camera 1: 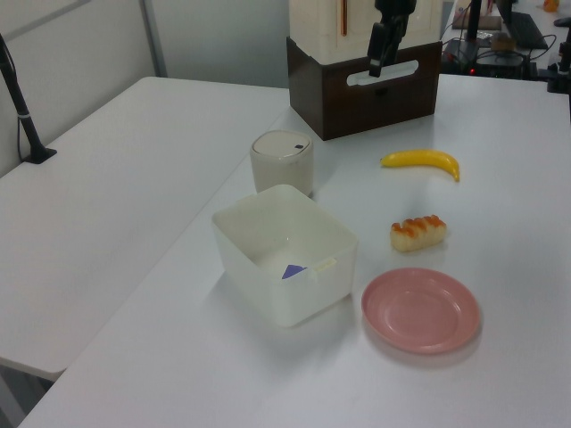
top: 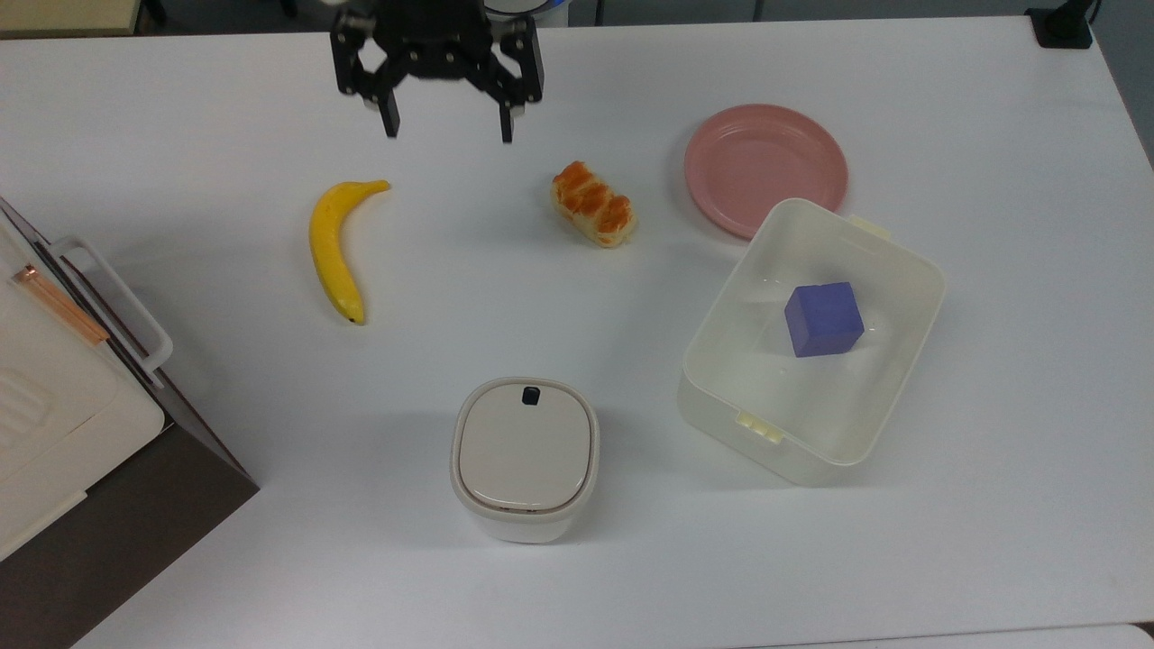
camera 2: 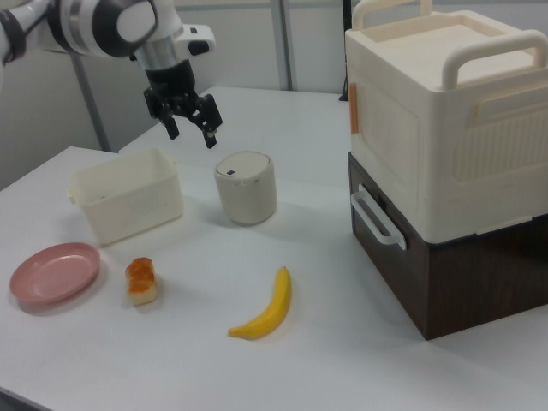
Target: Close the trash can
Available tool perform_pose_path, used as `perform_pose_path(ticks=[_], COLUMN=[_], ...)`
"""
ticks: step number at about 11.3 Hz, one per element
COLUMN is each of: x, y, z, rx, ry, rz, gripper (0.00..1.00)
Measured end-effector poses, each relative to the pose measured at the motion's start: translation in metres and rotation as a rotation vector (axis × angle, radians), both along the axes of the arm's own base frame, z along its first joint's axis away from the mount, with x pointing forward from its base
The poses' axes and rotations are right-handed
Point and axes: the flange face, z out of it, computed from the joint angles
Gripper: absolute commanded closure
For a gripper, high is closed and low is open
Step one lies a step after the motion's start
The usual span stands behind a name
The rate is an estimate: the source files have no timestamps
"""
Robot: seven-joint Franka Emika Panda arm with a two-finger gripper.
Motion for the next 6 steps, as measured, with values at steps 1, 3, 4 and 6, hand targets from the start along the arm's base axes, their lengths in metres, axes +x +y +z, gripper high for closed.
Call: perform_pose_path(ticks=[1,3,4,6], x=[-0.009,-0.021,-0.022,-0.025], y=[-0.002,-0.007,-0.010,-0.012], z=[0.009,0.015,0.014,0.008], rx=[0.006,0.013,0.014,0.015], ry=[0.016,0.057,0.064,0.100], rz=[-0.003,-0.012,-0.017,-0.020], gripper=[0.00,0.00,0.00,0.00])
